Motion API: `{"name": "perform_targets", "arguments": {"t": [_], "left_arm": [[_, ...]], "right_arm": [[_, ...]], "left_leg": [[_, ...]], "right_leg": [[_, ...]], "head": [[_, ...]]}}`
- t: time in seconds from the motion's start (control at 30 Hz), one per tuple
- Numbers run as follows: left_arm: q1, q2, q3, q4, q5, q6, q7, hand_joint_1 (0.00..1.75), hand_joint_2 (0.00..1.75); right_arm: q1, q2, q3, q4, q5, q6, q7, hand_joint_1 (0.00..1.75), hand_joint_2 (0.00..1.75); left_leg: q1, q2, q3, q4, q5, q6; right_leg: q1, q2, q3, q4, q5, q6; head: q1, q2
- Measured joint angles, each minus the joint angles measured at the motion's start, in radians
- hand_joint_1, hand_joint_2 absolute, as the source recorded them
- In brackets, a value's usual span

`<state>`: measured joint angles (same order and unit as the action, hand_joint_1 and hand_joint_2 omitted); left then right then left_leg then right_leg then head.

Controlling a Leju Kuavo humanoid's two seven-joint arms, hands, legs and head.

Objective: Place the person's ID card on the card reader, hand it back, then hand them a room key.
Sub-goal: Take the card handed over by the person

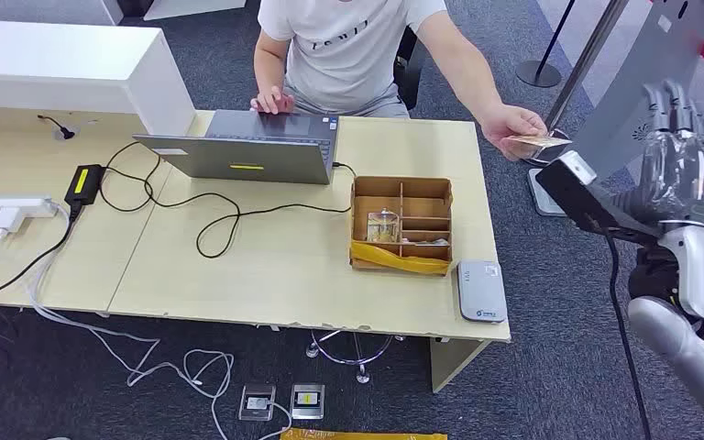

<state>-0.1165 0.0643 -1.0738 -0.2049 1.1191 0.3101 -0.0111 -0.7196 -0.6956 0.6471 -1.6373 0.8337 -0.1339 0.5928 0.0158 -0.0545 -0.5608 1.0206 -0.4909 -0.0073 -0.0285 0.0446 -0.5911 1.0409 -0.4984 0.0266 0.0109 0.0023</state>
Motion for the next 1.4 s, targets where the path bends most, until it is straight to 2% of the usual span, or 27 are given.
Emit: {"name": "perform_targets", "arguments": {"t": [0.2, 0.4, 0.53, 0.93, 1.4], "left_arm": [[0.0, 0.002, -0.019, 0.0, -0.002, 0.002, -0.002, 0.0, 0.0], [0.0, 0.002, -0.033, 0.0, 0.012, 0.016, 0.019, 0.0, 0.0], [0.0, 0.002, -0.038, 0.0, 0.023, 0.023, 0.033, 0.0, 0.0], [0.0, 0.002, -0.04, 0.0, 0.022, 0.027, 0.008, 0.0, 0.0], [0.0, 0.006, -0.042, 0.0, 0.043, 0.023, -0.001, 0.0, 0.0]], "right_arm": [[-0.008, 0.035, 0.086, 0.034, 0.003, 0.002, -0.025, 0.0, 1.75], [-0.008, 0.095, 0.146, 0.102, 0.011, 0.0, -0.057, 0.02, 1.75], [-0.008, 0.123, 0.171, 0.136, 0.015, -0.008, -0.068, 1.74, 1.75], [-0.028, 0.172, 0.181, 0.175, -0.013, -0.04, -0.095, 1.75, 1.75], [-0.02, 0.179, 0.179, 0.201, -0.004, -0.013, -0.101, 1.75, 1.75]], "left_leg": [[0.0, 0.0, -0.001, 0.0, 0.0, 0.0], [0.0, 0.0, 0.0, 0.0, 0.0, 0.0], [0.0, 0.0, -0.001, 0.0, 0.0, 0.0], [0.0, 0.001, 0.0, 0.0, 0.0, 0.0], [0.0, 0.001, 0.0, 0.0, 0.0, 0.0]], "right_leg": [[0.0, 0.0, -0.001, 0.0, 0.0, 0.0], [0.0, 0.0, -0.001, 0.0, 0.0, 0.0], [0.0, 0.0, -0.001, 0.0, 0.0, 0.0], [0.0, 0.0, -0.001, 0.0, 0.0, 0.0], [0.0, 0.001, -0.001, 0.0, 0.0, 0.0]], "head": [[0.0, 0.0], [0.0, 0.0], [0.0, 0.0], [0.0, 0.0], [0.0, 0.0]]}}
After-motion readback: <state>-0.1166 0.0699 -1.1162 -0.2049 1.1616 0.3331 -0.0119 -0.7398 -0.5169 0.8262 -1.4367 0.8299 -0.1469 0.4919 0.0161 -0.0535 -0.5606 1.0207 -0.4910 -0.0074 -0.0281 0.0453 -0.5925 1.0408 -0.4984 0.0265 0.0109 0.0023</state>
